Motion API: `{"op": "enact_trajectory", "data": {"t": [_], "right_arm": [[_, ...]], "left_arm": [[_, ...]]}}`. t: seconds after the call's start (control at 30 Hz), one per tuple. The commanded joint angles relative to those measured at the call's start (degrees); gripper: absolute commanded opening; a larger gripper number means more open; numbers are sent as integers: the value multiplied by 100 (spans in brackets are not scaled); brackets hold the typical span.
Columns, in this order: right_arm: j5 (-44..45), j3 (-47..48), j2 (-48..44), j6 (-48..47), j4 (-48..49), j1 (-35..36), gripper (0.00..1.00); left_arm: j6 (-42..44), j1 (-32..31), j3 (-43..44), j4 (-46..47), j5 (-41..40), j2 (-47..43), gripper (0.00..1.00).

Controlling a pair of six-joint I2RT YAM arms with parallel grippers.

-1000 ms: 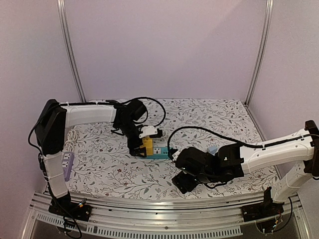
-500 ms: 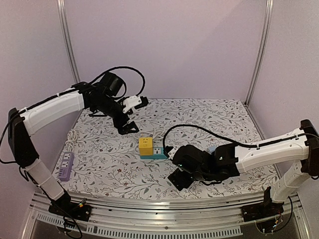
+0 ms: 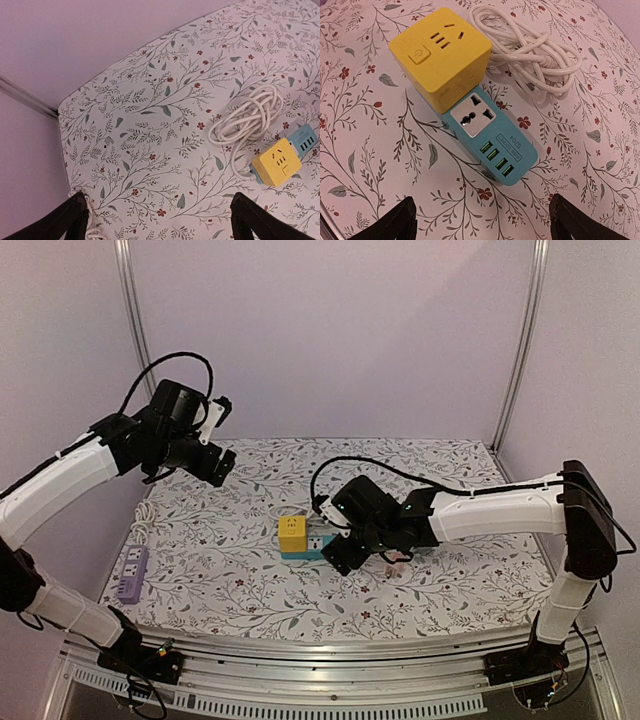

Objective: Insert the plug

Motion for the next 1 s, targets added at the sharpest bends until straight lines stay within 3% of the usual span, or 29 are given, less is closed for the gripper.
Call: {"op": "enact_trajectory", "data": {"t": [0.0, 0.13, 0.37, 0.5, 0.67, 0.97], "right_arm": [[-474, 454, 499, -413, 23, -162, 91], [-423, 867, 879, -493, -75, -178, 90], [-381, 1265, 1287, -350, -212, -185, 90], [-367, 1447, 1517, -43, -479, -205, 90], [-435, 1432, 1600, 268, -633, -202, 89], [-352, 1372, 1639, 230, -703, -206, 89]], "left_arm": [[-1494, 326, -262, -769, -1203, -309, 99], [-2095, 920, -533, -1220, -897, -517, 99], [-2265, 2273, -861, -1683, -851, -397, 100], [-2283, 2923, -906, -1539, -1105, -61, 99], [-2096, 3653, -810, -1058, -627, 779, 96], [-1720, 4068, -443, -559, 15, 2157, 89]]}}
